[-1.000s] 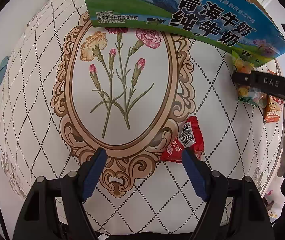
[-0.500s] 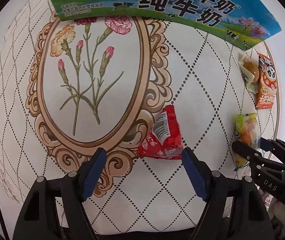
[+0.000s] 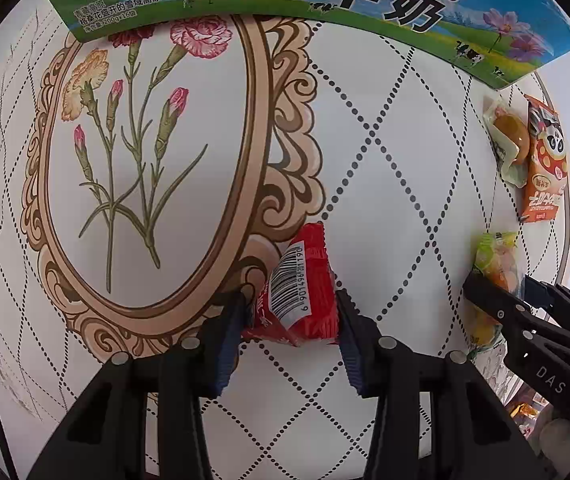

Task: Organize snacks
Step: 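Carry red packet with left tool while right tool carries candy-ball bag into box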

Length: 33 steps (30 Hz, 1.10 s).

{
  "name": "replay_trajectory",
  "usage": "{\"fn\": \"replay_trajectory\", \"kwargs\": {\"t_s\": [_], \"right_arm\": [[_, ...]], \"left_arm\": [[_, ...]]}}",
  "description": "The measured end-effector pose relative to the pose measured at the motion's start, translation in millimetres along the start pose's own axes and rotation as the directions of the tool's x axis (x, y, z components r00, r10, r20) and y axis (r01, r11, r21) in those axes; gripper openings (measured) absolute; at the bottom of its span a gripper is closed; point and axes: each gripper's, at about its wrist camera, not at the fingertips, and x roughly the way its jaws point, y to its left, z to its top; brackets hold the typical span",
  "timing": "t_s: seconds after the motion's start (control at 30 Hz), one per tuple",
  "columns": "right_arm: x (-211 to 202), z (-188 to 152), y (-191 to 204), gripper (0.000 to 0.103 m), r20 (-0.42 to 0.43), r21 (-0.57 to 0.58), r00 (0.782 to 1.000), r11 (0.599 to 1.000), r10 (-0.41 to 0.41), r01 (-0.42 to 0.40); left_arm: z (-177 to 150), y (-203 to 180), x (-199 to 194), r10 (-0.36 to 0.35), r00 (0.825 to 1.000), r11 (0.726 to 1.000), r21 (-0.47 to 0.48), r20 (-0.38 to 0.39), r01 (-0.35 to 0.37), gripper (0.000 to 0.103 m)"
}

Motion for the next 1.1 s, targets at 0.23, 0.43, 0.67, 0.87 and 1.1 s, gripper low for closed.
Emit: {"fn": "replay_trajectory", "kwargs": {"t_s": [0.23,0.43,0.67,0.87,1.1], "right_arm": [[0,1,18,0.052,0.012,-0.016,0.999,0.999,0.030,-0.030],[-36,13,31,0.052,0.044,-0.006,0.988,0.989,0.148,-0.148],[-108,60,57,0.052,0.163,-0.056,0.954,0.968,0.251,-0.245],[-167,137,68,0.052,0.281,-0.119,0.932,0.972,0.230,-0.204],[-154,232,56,0.052,0.268,-0.094,0.956,0.991,0.121,-0.099]], "left_arm": [[-6,5,-23,-0.036,0.999,0.999,-0.012,0.012,0.036,0.041],[6,0,-78,-0.112,0.990,0.994,-0.011,0.083,0.113,0.041],[71,18,-143,-0.141,0.973,0.990,0.026,0.182,0.139,0.041],[138,42,-185,-0.042,0.965,0.999,0.038,0.258,0.034,0.041],[207,73,-178,0.075,0.975,0.997,0.014,0.209,-0.080,0.041]]}}
